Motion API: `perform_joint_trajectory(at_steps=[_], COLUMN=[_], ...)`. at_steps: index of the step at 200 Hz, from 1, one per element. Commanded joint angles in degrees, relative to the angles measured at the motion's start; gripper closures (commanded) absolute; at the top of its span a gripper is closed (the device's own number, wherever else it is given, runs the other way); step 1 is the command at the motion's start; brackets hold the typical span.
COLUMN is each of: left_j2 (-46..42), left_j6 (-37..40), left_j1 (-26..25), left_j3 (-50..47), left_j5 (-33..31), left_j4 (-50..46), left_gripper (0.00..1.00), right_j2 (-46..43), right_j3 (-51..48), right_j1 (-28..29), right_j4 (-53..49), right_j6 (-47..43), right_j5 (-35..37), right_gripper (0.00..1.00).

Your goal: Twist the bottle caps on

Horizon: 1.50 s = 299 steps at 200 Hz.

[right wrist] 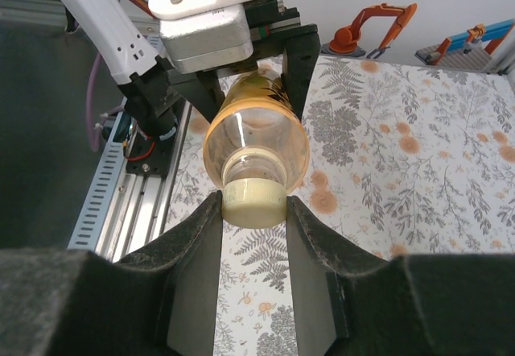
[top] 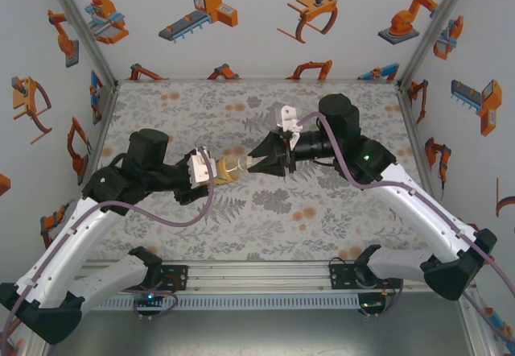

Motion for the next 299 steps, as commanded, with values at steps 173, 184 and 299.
perform_joint_trajectory(at_steps=[173,184,299], left_j2=[1.4,1.1,-1.4], left_j6=[3.6,3.0,2.1], left_j1=[-1.1,-1.1,-1.1], left_j3=[1.7,1.6,0.3], left_j5=[0.8,1.1,7.9], left_j4=[-2.8,-2.1,1.7], left_gripper=[0.93,0.95,0.96], right_j2=[7.2,6.8,1.2], right_j3=[15.1,14.3,8.5], right_j1=[4.5,4.8,4.8], right_j4=[-20.8,-20.6,-16.3], right_j6=[-16.0,-16.2,-16.2], right_j5=[3.8,4.6,7.2], right_gripper=[1.00,1.00,1.00])
